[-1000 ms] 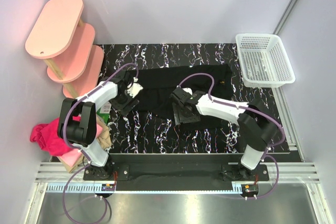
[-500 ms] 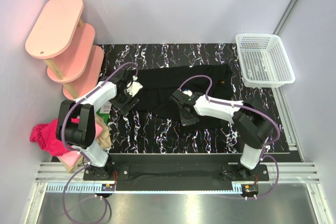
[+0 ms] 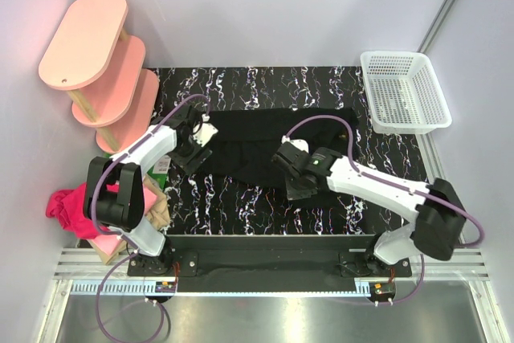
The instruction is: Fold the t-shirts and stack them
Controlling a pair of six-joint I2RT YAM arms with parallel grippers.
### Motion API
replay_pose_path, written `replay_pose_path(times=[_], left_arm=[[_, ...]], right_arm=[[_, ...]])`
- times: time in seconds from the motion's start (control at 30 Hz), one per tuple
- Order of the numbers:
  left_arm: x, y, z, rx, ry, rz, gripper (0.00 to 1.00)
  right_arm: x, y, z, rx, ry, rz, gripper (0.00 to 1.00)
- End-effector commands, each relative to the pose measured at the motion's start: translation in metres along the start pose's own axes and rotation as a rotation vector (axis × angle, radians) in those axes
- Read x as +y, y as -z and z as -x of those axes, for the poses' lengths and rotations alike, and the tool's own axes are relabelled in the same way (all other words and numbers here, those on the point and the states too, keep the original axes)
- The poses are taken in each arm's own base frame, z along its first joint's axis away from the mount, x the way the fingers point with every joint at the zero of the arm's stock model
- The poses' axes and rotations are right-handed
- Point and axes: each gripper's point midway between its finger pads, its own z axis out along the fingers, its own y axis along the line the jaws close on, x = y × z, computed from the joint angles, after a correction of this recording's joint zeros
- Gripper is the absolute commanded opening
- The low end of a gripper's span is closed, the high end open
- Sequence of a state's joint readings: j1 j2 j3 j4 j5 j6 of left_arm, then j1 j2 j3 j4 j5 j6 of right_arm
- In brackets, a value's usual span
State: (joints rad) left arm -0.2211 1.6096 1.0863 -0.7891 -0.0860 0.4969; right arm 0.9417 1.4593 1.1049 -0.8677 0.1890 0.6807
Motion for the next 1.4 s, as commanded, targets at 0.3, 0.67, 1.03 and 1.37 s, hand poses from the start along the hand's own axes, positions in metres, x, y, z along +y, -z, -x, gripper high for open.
replay_pose_path(times=[0.3, 0.67, 1.03, 1.37], left_arm=[[-0.016, 0.028, 0.013, -0.088, -0.009, -0.044, 0.8], [-0.07, 0.043, 0.021, -0.093, -0.188, -0.08, 0.81], [-0.103, 0.052, 0.042, -0.12, -0.26, -0.1, 0.82], [-0.124, 0.053, 0.106, -0.159, -0.394, -0.022, 0.82]], right_arm=[[-0.005, 0.047, 0.028, -0.084, 0.01, -0.032, 0.0], [-0.026, 0.05, 0.147, -0.214, 0.004, -0.081, 0.0], [-0.069, -0.026, 0.263, -0.204, -0.07, -0.117, 0.0], [-0.089, -0.073, 0.318, -0.183, -0.146, -0.102, 0.0]])
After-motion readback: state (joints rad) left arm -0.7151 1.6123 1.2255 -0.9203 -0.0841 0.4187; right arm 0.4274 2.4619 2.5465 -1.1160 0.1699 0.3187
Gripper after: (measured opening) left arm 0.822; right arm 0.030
